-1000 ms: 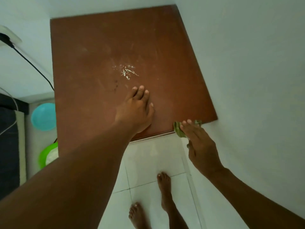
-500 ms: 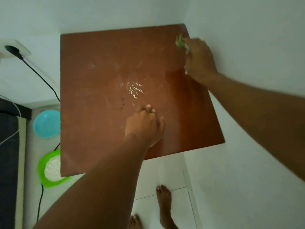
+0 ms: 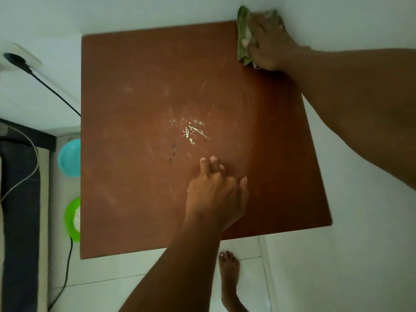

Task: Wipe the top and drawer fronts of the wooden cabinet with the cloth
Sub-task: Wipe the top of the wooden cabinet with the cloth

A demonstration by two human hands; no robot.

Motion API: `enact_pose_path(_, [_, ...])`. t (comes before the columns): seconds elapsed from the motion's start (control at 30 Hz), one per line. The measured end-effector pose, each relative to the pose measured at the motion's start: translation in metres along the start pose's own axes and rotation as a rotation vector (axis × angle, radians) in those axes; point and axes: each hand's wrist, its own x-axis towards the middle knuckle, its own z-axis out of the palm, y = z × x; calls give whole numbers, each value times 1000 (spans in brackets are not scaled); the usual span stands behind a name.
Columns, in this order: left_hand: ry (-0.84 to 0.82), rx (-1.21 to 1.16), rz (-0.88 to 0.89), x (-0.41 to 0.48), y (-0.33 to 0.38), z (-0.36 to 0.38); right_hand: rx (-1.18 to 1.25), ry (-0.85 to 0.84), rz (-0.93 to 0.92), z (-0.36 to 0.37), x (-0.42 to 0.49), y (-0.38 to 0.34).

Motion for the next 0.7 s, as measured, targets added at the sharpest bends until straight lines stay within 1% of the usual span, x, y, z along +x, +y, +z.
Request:
enact_pose_path(0.1, [-9,-7,-8,-2,-4,6,-21,13,61,30,3,16])
enact_pose_path(0.13, [-7,-13,-14,-3,-4,6,-32,33,104,29,-2,16])
enact_pose_path(0.27, [-14,10,-14,-3,-1,2,-14,51,154,41,-39,10])
enact_pose_path(0.4, [24,33,-29,-6,-3,7,17,64,186,61,-114,1])
enact_pose_path(0.53, [88,13,-35,-6,-6,16,12,55,245,86,-214,-14])
enact_pose_path(0.7, [168,-18,-14,-9,-8,23,44,167,338,113,-328,-44])
